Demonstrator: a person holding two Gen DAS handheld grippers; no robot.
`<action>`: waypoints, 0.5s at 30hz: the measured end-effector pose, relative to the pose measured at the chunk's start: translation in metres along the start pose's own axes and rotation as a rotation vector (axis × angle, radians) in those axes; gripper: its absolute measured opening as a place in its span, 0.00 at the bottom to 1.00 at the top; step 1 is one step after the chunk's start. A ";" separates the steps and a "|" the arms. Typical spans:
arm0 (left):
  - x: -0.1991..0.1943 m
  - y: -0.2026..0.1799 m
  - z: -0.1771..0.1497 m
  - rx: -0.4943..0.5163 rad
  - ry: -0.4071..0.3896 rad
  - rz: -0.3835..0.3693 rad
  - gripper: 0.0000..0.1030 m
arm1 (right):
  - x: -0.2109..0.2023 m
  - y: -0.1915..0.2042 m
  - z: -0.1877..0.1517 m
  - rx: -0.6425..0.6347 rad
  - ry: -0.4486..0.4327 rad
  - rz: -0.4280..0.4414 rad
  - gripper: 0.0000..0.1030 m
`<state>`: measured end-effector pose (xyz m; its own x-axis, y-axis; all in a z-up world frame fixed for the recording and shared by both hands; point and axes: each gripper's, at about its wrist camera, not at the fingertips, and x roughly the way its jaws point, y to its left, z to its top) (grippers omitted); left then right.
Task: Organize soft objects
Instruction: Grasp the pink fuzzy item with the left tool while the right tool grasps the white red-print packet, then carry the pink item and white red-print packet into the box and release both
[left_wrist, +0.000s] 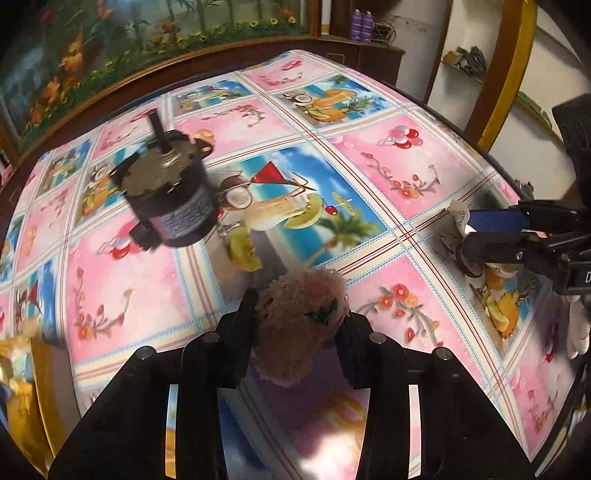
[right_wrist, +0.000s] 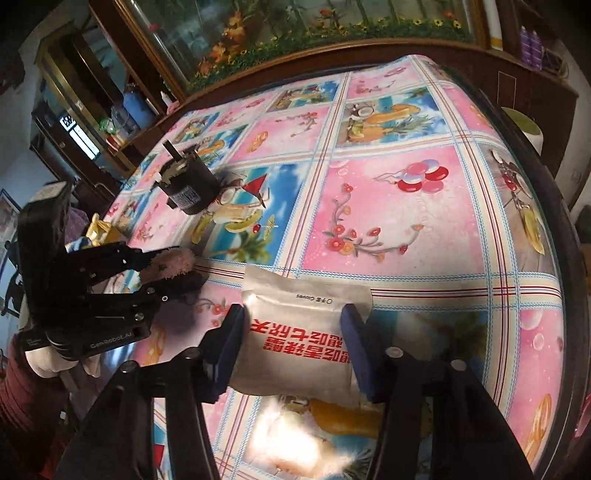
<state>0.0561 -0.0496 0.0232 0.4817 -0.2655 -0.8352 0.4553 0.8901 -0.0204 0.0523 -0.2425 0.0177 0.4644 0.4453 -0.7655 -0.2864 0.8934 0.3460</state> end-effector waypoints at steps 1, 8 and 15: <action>-0.007 0.003 -0.003 -0.022 -0.014 -0.008 0.37 | -0.003 0.002 -0.001 -0.002 -0.005 0.003 0.40; -0.066 0.011 -0.034 -0.109 -0.125 -0.041 0.37 | -0.018 0.017 -0.009 -0.030 -0.044 -0.084 0.26; -0.124 0.025 -0.070 -0.207 -0.240 -0.080 0.37 | -0.047 0.020 -0.026 -0.028 -0.102 -0.169 0.11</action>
<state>-0.0452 0.0314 0.0876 0.6244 -0.3954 -0.6737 0.3488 0.9128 -0.2125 0.0030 -0.2469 0.0472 0.5896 0.2939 -0.7523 -0.2200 0.9547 0.2005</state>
